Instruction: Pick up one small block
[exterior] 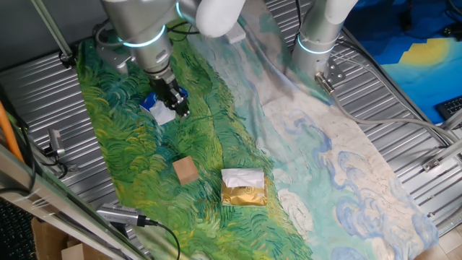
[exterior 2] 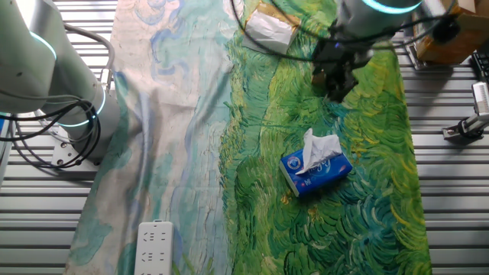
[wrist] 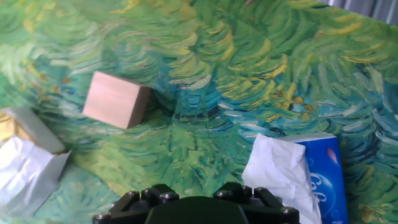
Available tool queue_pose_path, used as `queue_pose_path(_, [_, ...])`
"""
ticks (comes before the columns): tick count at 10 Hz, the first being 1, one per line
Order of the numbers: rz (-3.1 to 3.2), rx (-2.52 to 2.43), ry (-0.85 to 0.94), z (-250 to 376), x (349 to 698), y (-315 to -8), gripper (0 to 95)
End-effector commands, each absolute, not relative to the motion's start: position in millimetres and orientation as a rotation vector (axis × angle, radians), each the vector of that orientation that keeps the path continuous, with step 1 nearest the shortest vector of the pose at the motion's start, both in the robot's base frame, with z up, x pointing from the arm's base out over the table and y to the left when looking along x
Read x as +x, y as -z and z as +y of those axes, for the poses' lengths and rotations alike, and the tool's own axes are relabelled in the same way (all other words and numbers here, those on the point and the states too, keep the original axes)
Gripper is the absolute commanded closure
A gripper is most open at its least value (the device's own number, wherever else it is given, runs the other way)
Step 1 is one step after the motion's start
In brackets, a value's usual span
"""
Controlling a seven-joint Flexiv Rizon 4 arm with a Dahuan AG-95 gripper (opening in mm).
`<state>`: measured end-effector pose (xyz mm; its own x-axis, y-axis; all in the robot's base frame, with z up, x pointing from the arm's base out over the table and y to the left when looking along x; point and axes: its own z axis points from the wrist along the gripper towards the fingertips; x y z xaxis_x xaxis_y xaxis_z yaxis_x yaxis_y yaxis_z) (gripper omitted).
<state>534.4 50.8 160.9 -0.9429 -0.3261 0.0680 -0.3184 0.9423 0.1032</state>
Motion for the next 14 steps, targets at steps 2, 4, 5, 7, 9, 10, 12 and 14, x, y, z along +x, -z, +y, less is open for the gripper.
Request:
queue_pose_path(2, [-3.051,0.369,0.131,80,553,-149,38.0])
queue_pose_path(4, [-3.052,0.299,0.127,99,569,-143,38.0])
queue_pose_path(5, [-3.056,0.252,0.124,113,574,-138,19.0])
queue_pose_path(7, [-3.072,0.183,0.113,132,577,-126,19.0])
queue_pose_path(9, [-3.093,0.148,0.107,140,580,-113,19.0])
queue_pose_path(10, [-3.108,0.123,0.109,141,582,-103,19.0])
queue_pose_path(12, [-3.108,0.052,0.106,143,582,-90,19.0])
queue_pose_path(14, [-3.106,-0.019,0.114,151,581,-84,19.0])
